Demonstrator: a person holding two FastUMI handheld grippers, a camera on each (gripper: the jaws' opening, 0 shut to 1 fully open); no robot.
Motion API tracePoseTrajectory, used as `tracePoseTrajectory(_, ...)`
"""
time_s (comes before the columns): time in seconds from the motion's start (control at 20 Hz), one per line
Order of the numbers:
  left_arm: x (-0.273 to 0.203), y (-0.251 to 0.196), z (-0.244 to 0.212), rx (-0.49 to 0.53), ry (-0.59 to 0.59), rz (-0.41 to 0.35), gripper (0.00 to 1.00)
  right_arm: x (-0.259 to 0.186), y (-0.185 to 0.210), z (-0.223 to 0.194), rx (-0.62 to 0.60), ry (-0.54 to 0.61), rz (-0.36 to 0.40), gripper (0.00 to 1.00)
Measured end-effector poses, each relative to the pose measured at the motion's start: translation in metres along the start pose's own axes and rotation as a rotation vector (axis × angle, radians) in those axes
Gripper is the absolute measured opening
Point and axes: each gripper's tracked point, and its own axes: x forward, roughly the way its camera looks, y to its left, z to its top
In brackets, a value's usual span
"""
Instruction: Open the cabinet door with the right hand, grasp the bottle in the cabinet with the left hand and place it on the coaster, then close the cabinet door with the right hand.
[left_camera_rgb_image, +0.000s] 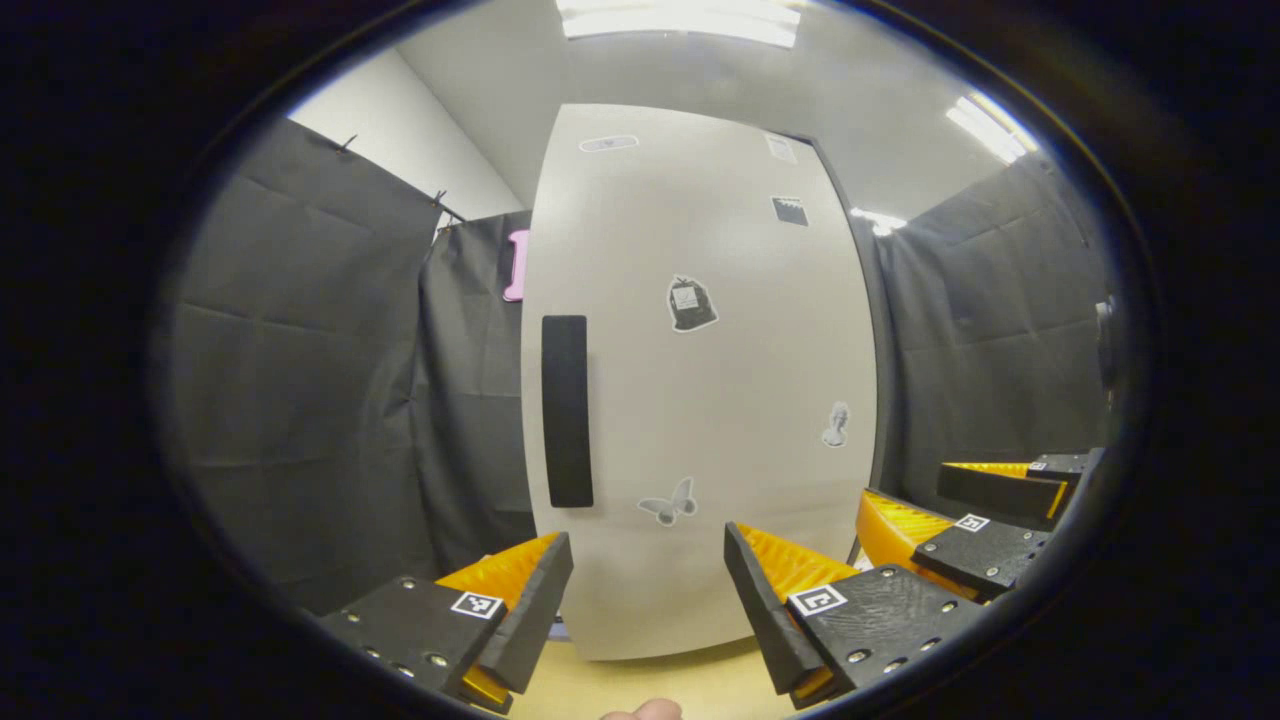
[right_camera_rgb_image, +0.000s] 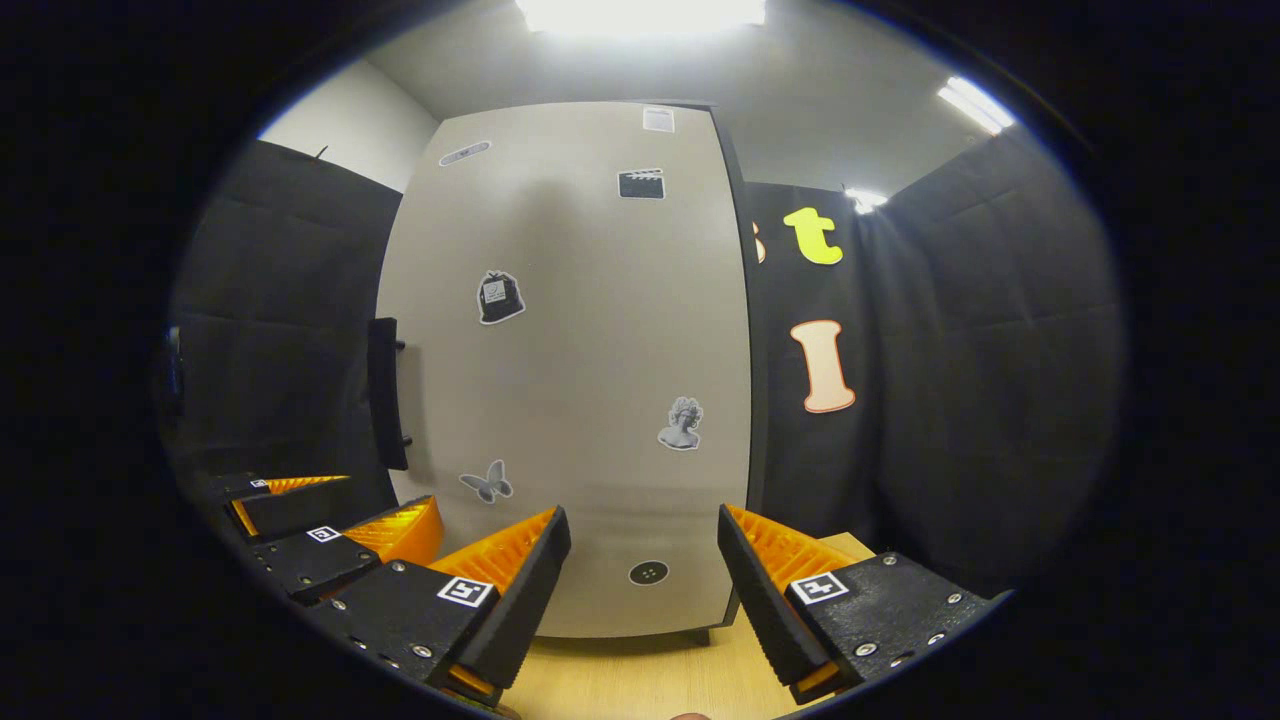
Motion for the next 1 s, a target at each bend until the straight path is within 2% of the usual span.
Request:
tracePoseTrajectory(0.05, -0.0001, -0.0004, -0.0008, -0.001, 0.001, 0.000, 0.87, -0.0003, 0.0002, -0.0004, 0.004, 0.002, 0.001, 0.91)
tracePoseTrajectory(0.1, -0.0005, -0.0004, -0.0010, 0.000, 0.003, -0.001, 0.83, -0.0005, 0.0000, 0.0003, 0.003, 0.002, 0.001, 0.92)
tracePoseTrajectory(0.15, -0.0013, -0.0006, -0.0001, -0.001, 0.004, 0.000, 0.87, -0.0011, -0.0009, 0.0013, 0.002, -0.001, 0.000, 0.90)
tracePoseTrajectory(0.35, -0.0010, 0.0004, 0.0004, -0.001, 0.004, 0.011, 0.83, -0.0013, -0.0005, 0.0012, 0.005, 0.001, 0.008, 0.92)
tracePoseTrajectory(0.4, -0.0008, 0.0007, 0.0008, 0.003, 0.001, 0.014, 0.92, -0.0015, -0.0008, 0.0007, 0.009, 0.004, 0.010, 0.92)
tracePoseTrajectory(0.45, -0.0012, 0.0007, 0.0015, 0.008, -0.005, 0.017, 0.83, -0.0019, -0.0001, -0.0004, 0.013, 0.007, 0.014, 0.92)
tracePoseTrajectory(0.5, -0.0007, 0.0006, 0.0018, 0.011, -0.011, 0.020, 0.87, -0.0023, -0.0001, -0.0001, 0.016, 0.008, 0.016, 0.92)
tracePoseTrajectory(0.55, -0.0012, 0.0002, 0.0021, 0.011, -0.011, 0.020, 0.87, -0.0026, 0.0000, 0.0000, 0.016, 0.006, 0.018, 0.92)
tracePoseTrajectory(0.6, -0.0031, -0.0005, 0.0013, 0.009, -0.012, 0.019, 0.83, -0.0030, -0.0002, 0.0007, 0.014, 0.005, 0.017, 0.92)
tracePoseTrajectory(0.65, -0.0023, -0.0002, 0.0009, 0.007, -0.009, 0.019, 0.87, -0.0032, -0.0002, 0.0013, 0.011, 0.003, 0.017, 0.92)
tracePoseTrajectory(0.75, -0.0037, 0.0013, 0.0016, 0.003, -0.010, 0.022, 0.87, -0.0040, -0.0001, 0.0016, 0.007, 0.003, 0.018, 0.91)
tracePoseTrajectory(0.85, -0.0044, 0.0024, 0.0029, 0.005, -0.014, 0.026, 0.92, -0.0044, 0.0002, 0.0016, 0.009, 0.001, 0.021, 0.91)
tracePoseTrajectory(0.9, -0.0044, 0.0023, 0.0024, 0.007, -0.015, 0.027, 0.83, -0.0046, 0.0003, 0.0019, 0.010, -0.001, 0.024, 0.91)
tracePoseTrajectory(1.0, -0.0057, 0.0028, 0.0027, 0.007, -0.018, 0.028, 0.85, -0.0050, 0.0000, 0.0028, 0.010, -0.004, 0.025, 0.92)
